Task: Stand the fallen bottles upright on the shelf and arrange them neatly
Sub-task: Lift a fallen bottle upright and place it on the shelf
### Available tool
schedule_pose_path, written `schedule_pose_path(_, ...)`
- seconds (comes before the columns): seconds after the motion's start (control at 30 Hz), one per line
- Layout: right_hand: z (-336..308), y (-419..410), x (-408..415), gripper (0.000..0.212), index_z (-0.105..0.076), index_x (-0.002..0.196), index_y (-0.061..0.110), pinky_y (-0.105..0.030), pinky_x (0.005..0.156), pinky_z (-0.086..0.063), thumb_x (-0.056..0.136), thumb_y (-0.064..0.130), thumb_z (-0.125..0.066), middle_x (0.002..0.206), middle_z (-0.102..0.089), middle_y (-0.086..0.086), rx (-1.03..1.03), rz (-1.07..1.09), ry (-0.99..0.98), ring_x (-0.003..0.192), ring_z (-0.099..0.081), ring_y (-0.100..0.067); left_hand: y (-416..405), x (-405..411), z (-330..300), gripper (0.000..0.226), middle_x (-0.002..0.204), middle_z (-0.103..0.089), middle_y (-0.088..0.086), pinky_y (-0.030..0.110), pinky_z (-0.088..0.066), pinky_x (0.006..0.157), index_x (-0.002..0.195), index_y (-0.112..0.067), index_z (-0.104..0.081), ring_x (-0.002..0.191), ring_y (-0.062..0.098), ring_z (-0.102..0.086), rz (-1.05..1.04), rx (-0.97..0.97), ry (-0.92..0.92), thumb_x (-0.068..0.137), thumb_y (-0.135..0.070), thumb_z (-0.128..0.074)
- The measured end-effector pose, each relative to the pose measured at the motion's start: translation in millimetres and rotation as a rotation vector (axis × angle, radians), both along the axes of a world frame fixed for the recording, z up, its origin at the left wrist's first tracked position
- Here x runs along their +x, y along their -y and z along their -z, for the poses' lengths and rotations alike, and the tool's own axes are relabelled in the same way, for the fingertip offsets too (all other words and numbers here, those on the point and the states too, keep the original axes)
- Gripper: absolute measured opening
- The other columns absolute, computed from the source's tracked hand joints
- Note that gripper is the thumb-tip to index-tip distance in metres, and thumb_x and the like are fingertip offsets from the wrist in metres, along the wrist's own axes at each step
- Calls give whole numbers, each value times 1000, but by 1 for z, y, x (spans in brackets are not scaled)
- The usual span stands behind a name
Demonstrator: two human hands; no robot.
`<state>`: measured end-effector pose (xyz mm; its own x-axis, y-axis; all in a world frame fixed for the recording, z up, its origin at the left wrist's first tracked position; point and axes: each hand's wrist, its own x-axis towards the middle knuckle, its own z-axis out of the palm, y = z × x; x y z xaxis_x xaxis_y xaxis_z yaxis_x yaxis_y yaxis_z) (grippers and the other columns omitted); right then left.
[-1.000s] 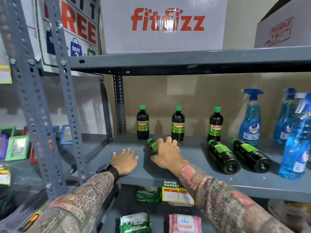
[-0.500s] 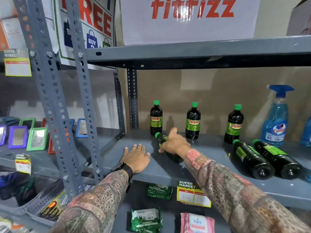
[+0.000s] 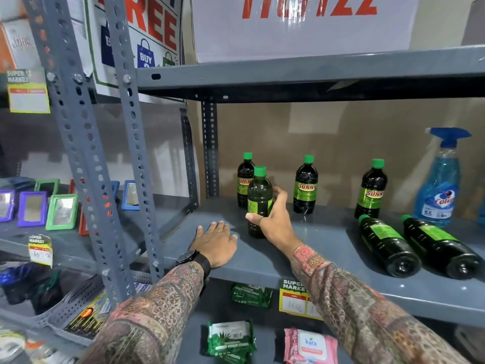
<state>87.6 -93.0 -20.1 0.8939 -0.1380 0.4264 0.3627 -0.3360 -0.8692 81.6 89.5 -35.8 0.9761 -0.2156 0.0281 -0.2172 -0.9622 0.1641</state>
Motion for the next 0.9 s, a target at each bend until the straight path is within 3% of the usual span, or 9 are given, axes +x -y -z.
schedule_pose_path(0.1, 6, -1, -1, 96, -27, 141, 25, -41, 101, -52, 71, 30, -92, 131, -59, -2, -16, 61, 21, 119, -63, -22, 0, 0, 0, 65, 172, -7, 3, 52, 2, 126, 162, -12, -12, 158, 21, -4, 3, 5, 1, 105, -44, -17)
schedule_pose_path(0.23, 9, -5, -4, 112, -30, 144, 19, -45, 108, -46, 58, 54, -93, 144, -49, -7, -162, 186, 61, 134, -47, -25, 0, 0, 1, 65, 172, -7, 3, 52, 2, 126, 162, -11, -13, 158, 21, -4, 0, 16, 4, 106, -44, -17)
schedule_pose_path(0.33, 11, -5, 0, 99, -32, 139, 20, -45, 99, -52, 62, 41, -91, 133, -55, -4, -193, 218, 102, 123, -57, -26, 0, 1, 2, 65, 172, -6, 3, 52, 2, 126, 162, -12, -11, 158, 21, -3, -2, 25, -1, 106, -44, -16)
schedule_pose_path(0.47, 13, -3, 4, 88, -27, 136, 29, -31, 76, -54, 68, 27, -82, 118, -65, -3, -158, 143, 59, 96, -67, -15, -1, 3, 3, 65, 172, -5, 3, 51, 3, 126, 162, -12, -10, 158, 21, -2, 0, 25, -5, 106, -44, -15)
schedule_pose_path(0.63, 16, -3, 6, 105, -31, 140, 24, -35, 98, -48, 61, 53, -93, 137, -52, 0, -162, 159, 76, 119, -52, -15, -1, 2, 3, 65, 172, -5, 2, 51, 3, 126, 162, -13, -11, 158, 20, -2, -3, 21, -2, 105, -44, -15)
schedule_pose_path(0.8, 17, -3, 9, 77, -29, 117, 39, -32, 78, -46, 68, 40, -88, 111, -58, 7, -193, 182, 77, 94, -59, -15, 0, 2, 3, 65, 172, -5, 3, 51, 3, 126, 162, -13, -11, 158, 21, -3, -4, 17, -3, 105, -44, -16)
schedule_pose_path(0.9, 17, -3, 9, 72, -30, 120, 40, -24, 68, -47, 71, 35, -83, 103, -62, 12, -205, 128, 63, 94, -67, -17, 0, 3, 3, 65, 172, -6, 3, 51, 3, 126, 162, -12, -11, 158, 21, -3, 1, 18, 0, 105, -44, -15)
